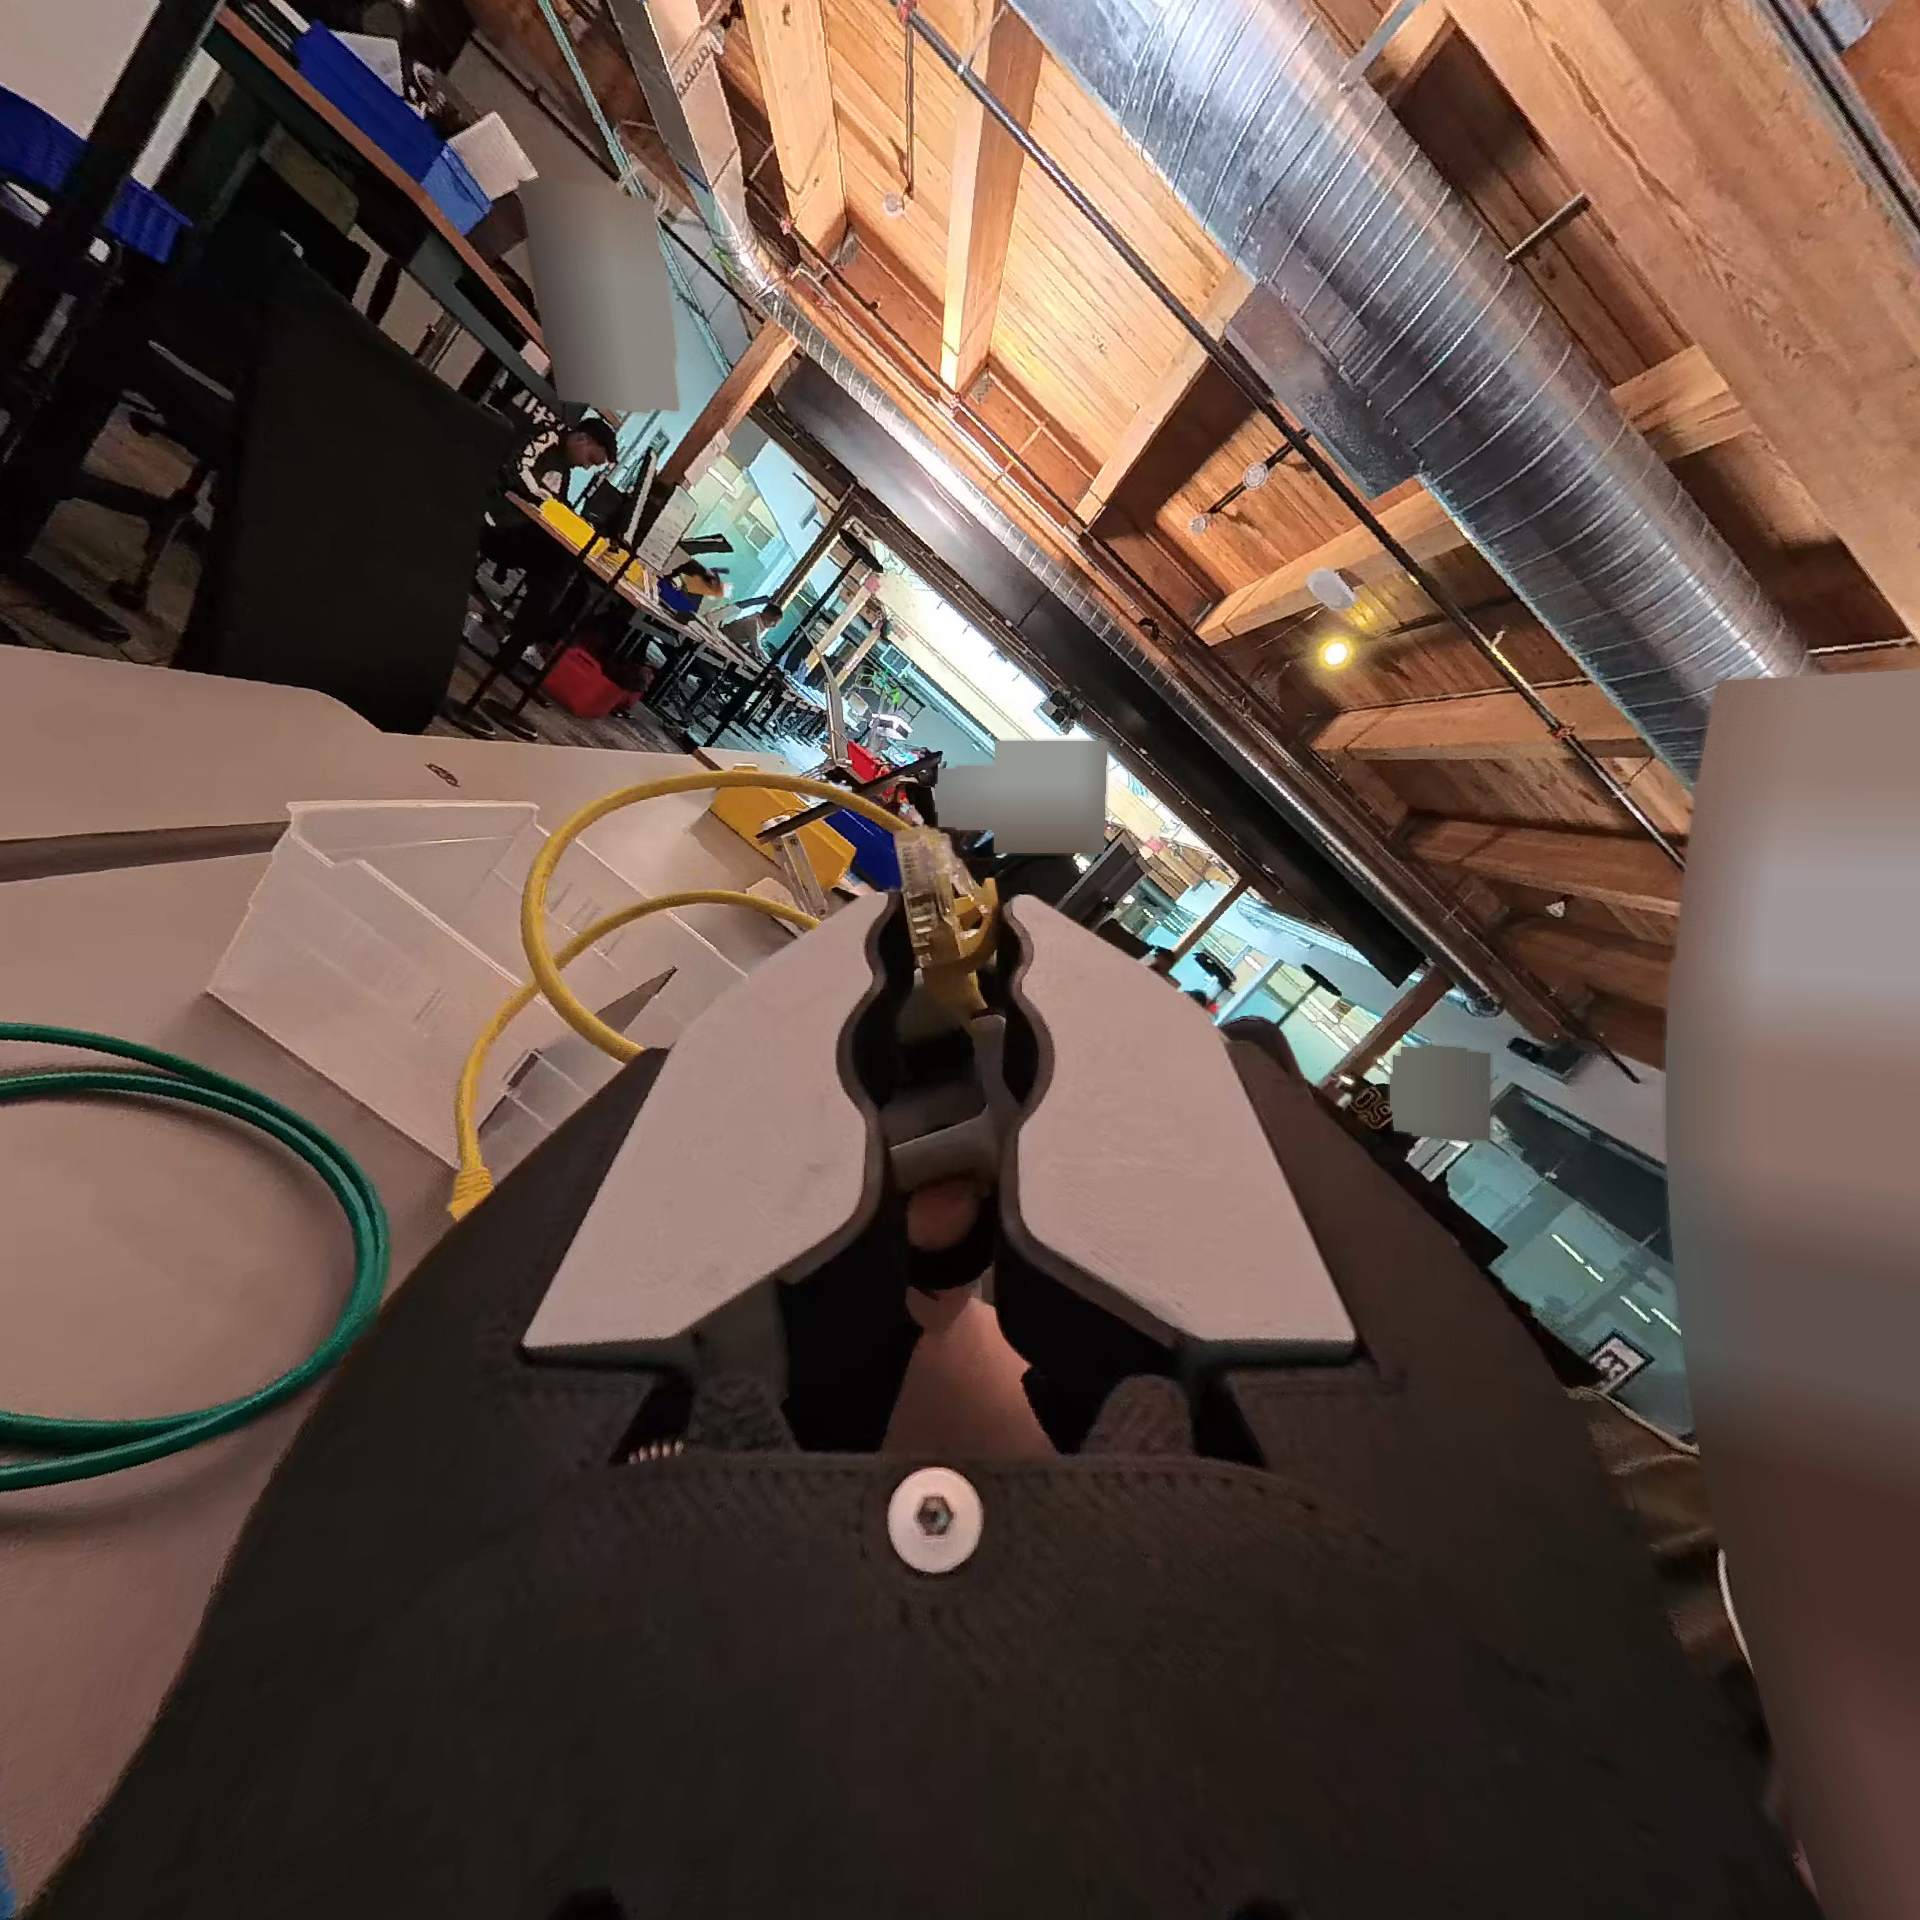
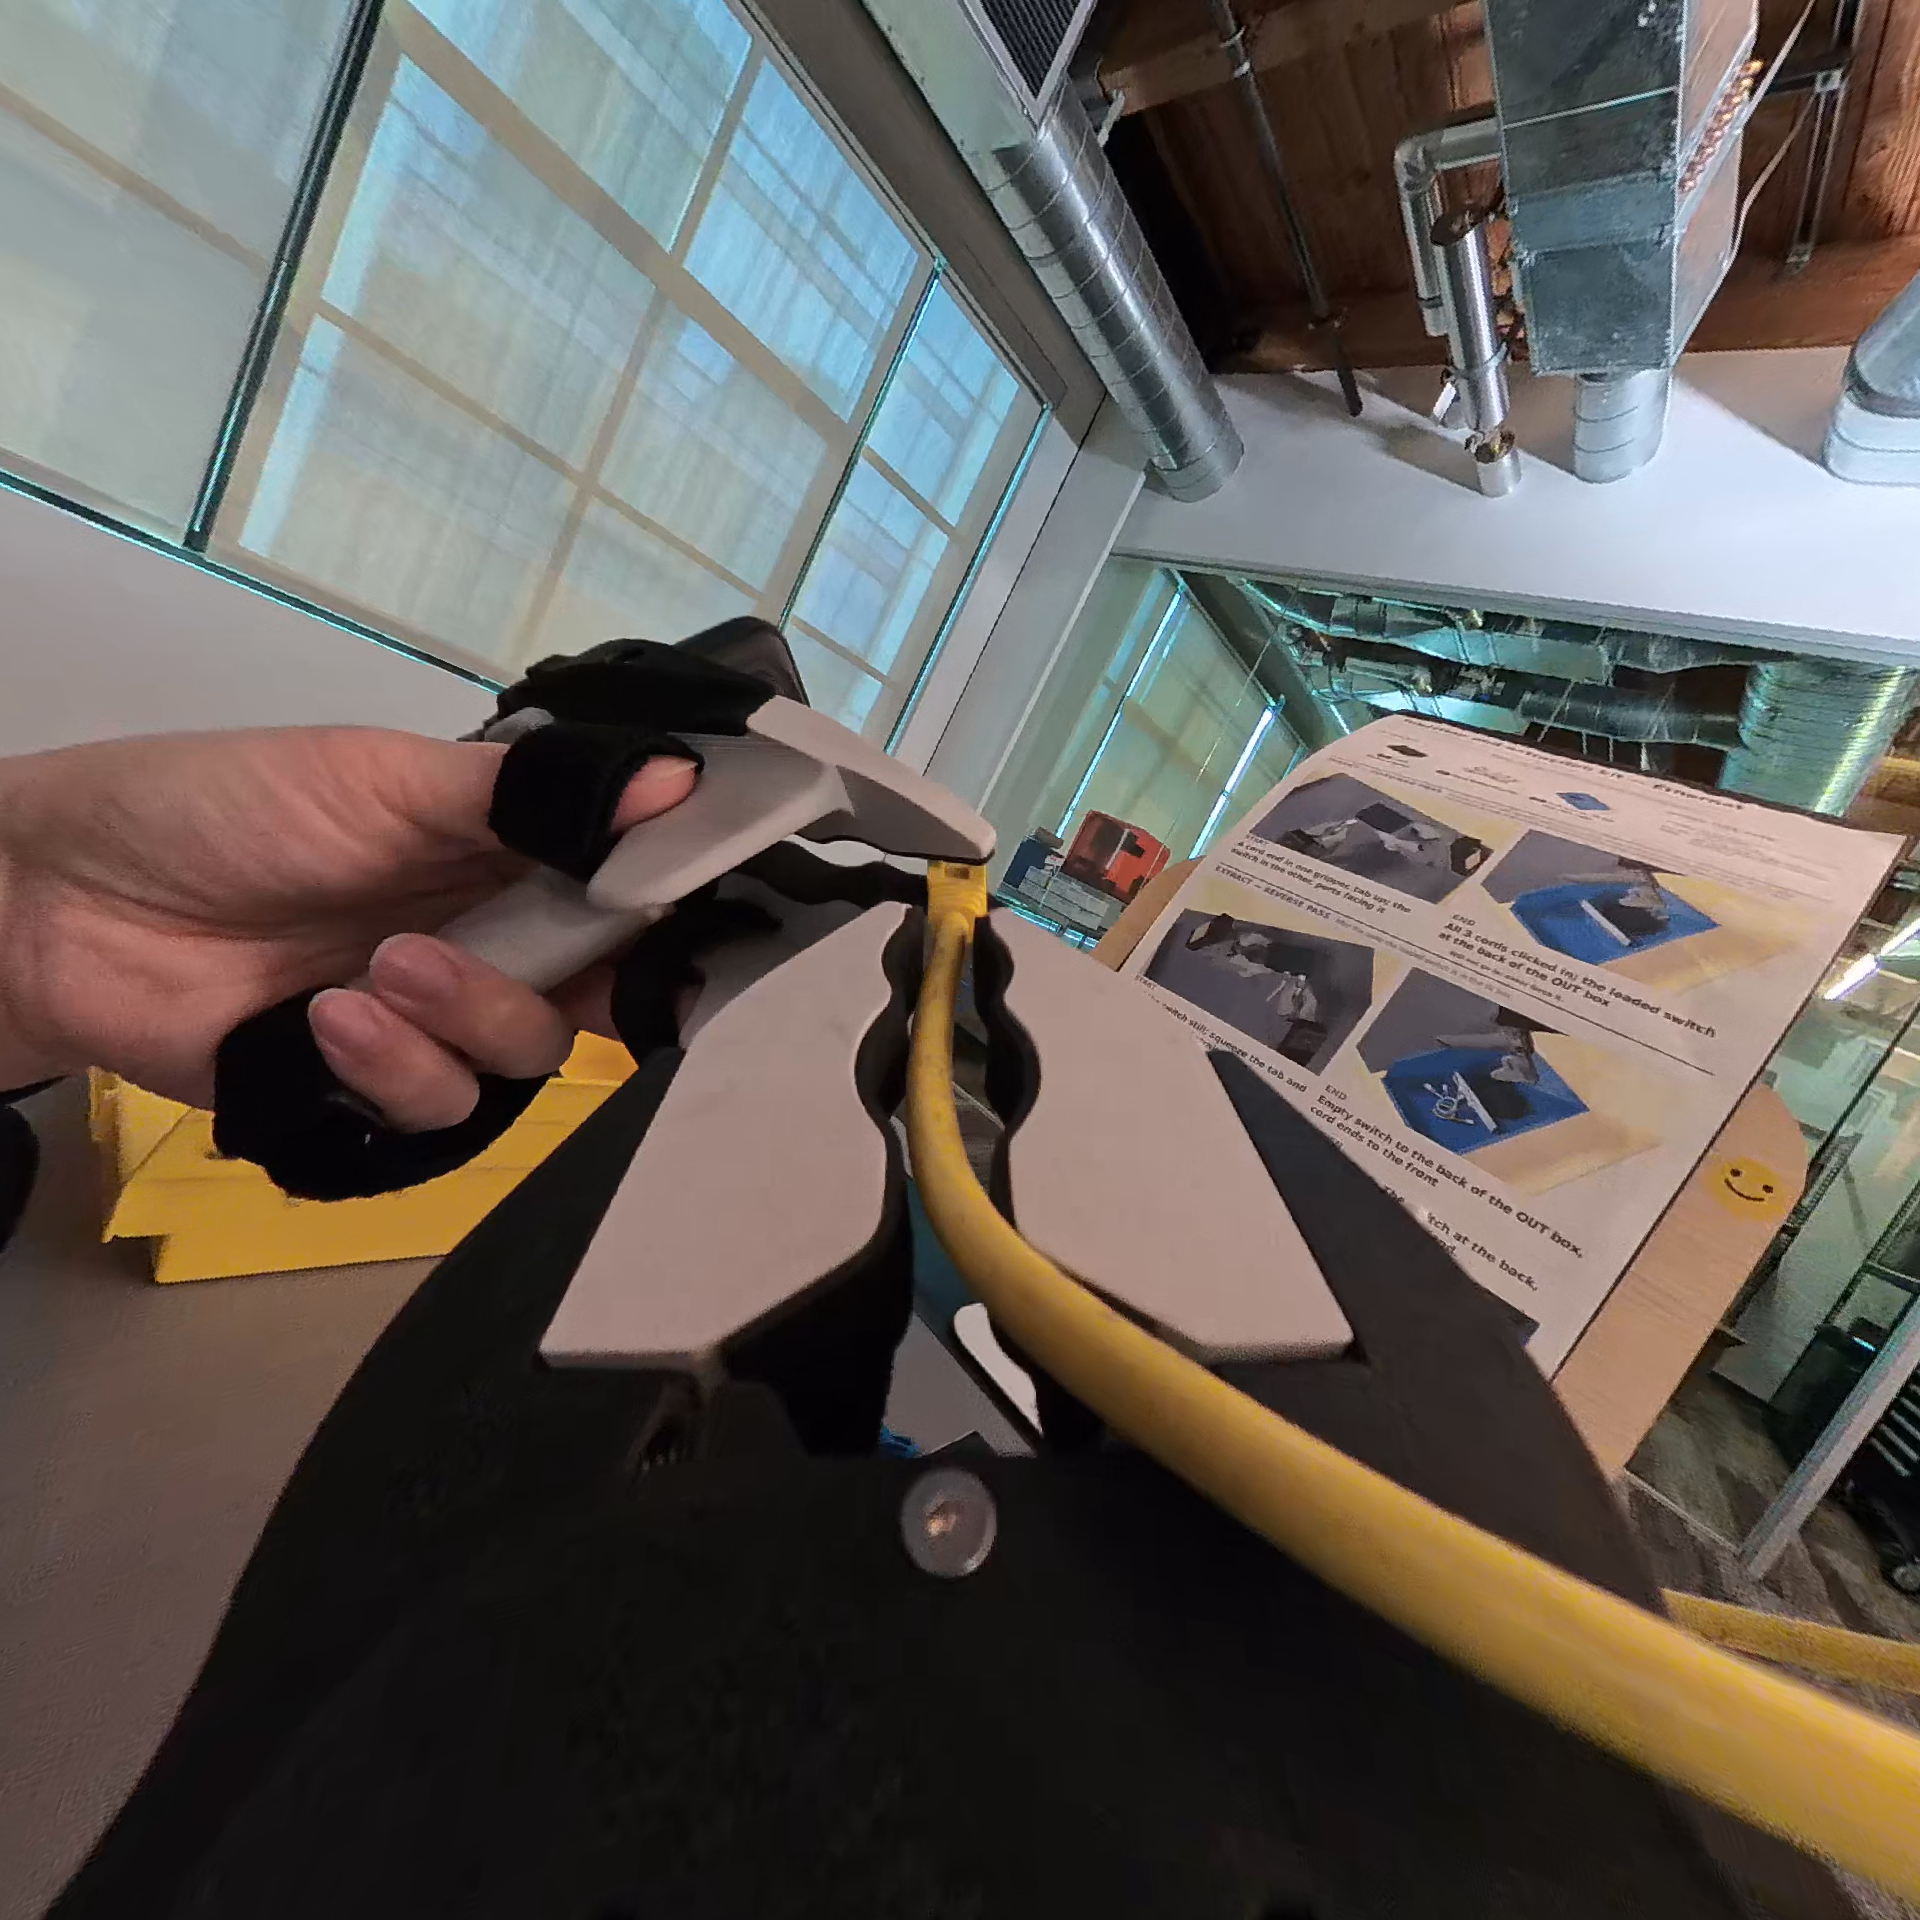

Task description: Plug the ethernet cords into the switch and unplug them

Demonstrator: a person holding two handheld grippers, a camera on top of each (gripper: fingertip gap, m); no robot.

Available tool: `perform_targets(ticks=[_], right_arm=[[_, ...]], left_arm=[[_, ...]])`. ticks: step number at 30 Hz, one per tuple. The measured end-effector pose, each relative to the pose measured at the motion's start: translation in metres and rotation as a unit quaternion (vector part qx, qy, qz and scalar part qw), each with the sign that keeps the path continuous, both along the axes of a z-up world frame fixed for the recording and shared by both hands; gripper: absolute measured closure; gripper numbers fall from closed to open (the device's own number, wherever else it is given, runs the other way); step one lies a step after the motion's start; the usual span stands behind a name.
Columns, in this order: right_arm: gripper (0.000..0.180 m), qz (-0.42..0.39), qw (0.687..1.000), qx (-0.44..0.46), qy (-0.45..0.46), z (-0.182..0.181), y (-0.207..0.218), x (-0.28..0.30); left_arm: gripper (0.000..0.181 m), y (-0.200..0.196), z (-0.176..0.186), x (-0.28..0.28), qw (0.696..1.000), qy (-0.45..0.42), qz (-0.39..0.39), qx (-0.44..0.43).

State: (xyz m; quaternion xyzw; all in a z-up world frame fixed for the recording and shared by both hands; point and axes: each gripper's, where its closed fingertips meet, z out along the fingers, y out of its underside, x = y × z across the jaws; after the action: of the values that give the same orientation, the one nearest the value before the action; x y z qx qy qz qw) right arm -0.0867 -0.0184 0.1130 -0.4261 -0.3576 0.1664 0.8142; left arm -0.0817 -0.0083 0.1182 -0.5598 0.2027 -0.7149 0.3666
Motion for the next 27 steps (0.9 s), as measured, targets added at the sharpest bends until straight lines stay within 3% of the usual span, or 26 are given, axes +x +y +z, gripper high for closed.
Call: perform_targets(ticks=[22, 25, 27], right_arm=[[0.174, -0.01, 1.0, -0.005, -0.024, 0.0, 0.003, 0.004], [0.174, -0.02, 1.0, -0.01, -0.012, 0.012, 0.007, 0.022], [0.174, -0.027, 1.0, -0.013, 0.003, 0.023, 0.011, 0.039]], left_arm=[[0.166, -0.003, 0.0, 0.002, 1.0, 0.018, -0.002, 0.021], [0.153, 0.018, 0.005, -0.017, 0.994, 0.03, 0.072, 0.07], [0.143, 0.04, -0.006, -0.029, 0.976, 0.107, 0.147, 0.116]])
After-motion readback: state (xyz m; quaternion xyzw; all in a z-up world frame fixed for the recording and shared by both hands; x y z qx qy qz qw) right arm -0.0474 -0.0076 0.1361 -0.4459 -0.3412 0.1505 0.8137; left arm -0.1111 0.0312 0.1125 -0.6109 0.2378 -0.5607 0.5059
